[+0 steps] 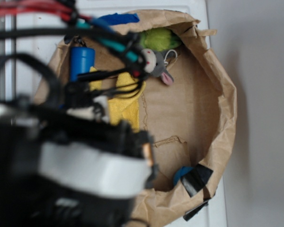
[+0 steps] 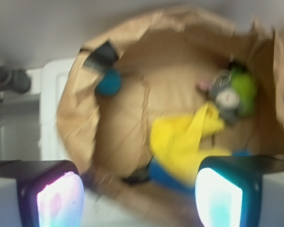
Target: Grab the blue ball.
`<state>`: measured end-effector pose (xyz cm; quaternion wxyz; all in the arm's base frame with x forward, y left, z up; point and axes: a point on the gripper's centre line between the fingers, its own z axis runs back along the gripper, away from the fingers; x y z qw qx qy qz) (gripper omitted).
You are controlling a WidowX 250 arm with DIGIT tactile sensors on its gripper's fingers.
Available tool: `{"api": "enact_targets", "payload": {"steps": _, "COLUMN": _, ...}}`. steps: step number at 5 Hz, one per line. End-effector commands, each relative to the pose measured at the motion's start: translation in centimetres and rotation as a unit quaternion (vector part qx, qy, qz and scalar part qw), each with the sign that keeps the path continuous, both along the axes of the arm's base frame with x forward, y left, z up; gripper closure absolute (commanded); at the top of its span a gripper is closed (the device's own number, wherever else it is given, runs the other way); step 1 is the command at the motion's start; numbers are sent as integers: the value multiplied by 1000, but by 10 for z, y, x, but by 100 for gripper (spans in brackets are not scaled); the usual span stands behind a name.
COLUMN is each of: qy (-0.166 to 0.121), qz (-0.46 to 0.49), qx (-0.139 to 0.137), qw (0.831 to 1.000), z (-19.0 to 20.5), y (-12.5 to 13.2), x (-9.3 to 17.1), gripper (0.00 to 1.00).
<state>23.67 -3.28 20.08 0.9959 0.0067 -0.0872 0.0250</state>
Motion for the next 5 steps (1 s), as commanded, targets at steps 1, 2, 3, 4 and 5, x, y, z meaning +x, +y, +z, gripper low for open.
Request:
{"api": "enact_targets", "payload": {"steps": 1, "qy": 29, "qz": -119, "qx": -91, "qw": 988, "z": -13, "y": 25, "x": 26, "gripper": 0}}
{"api": "enact_targets", "payload": {"steps": 2, "qy": 29, "qz": -119, "qx": -91, "qw": 988, "z": -13, "y": 25, "x": 26, "gripper": 0}}
{"api": "enact_targets", "payload": {"steps": 3, "qy": 29, "qz": -119, "qx": -91, "qw": 988, "z": -13, "y": 25, "x": 26, "gripper": 0}}
{"api": "enact_targets", "payload": {"steps": 4, "qy": 29, "qz": -119, "qx": -91, "qw": 988, "z": -13, "y": 25, "x": 26, "gripper": 0}}
{"api": "enact_targets", "payload": {"steps": 5, "qy": 2, "qz": -168, "qx": -105, "qw": 980, "z": -44, "y": 40, "x": 21, "gripper": 0}}
